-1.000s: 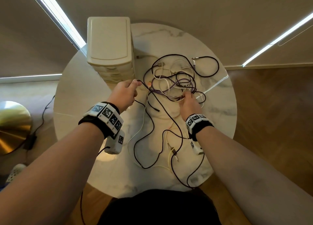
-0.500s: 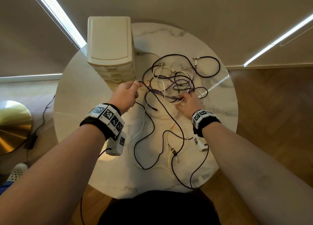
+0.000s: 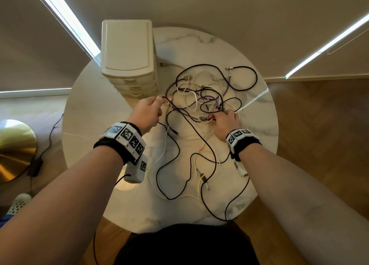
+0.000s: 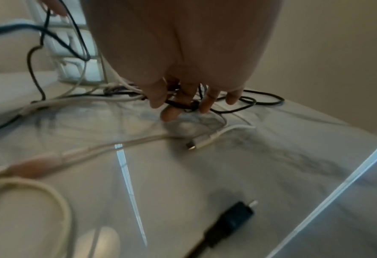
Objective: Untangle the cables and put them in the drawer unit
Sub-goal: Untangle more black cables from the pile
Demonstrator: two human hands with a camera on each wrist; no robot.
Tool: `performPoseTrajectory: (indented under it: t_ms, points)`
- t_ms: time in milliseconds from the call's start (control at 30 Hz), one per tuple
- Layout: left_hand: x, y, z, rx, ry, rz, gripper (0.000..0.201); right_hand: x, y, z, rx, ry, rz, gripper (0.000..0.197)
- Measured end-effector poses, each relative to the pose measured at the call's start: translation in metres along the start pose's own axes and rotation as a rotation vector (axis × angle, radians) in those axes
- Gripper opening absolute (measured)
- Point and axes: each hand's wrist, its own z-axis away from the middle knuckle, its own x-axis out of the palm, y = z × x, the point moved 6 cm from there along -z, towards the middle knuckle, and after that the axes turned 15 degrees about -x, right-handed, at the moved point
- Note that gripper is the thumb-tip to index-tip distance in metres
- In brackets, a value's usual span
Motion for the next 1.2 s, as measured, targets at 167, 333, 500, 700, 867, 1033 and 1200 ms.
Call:
performPoseTrajectory:
  t_ms: [167,333,500,700,867,1033,1200]
  points:
    - [0.003,0.003,0.002,-0.008,0.005,0.025,0.033,-0.037,-0.016,-0.005,-0.147,0.232,-0.382,0.024]
    - [0.007,0.011,0.008,0.027,-0.012,-0.003,0.032,-0.087,-0.050,-0.007,-0.258,0.291,-0.723,0.011]
    - [0.012,0.022,0.018,0.129,0.020,-0.070,0.034,-0.106,-0.082,-0.009,-0.282,0.254,-1.139,0.008]
    - [0.014,0.024,0.020,0.155,0.067,-0.092,0.028,-0.067,-0.071,-0.018,-0.063,0.149,-1.011,0.012]
    - [0.009,0.015,0.017,0.108,0.082,-0.053,0.026,-0.033,-0.021,-0.014,0.115,0.178,-0.393,0.014]
    - [0.003,0.010,0.020,0.097,0.072,-0.088,0.024,-0.012,-0.017,-0.029,-0.034,0.178,-0.181,0.035]
    - [-0.003,0.012,0.025,0.130,0.099,-0.119,0.025,0.001,-0.013,-0.047,-0.110,0.110,0.098,0.038]
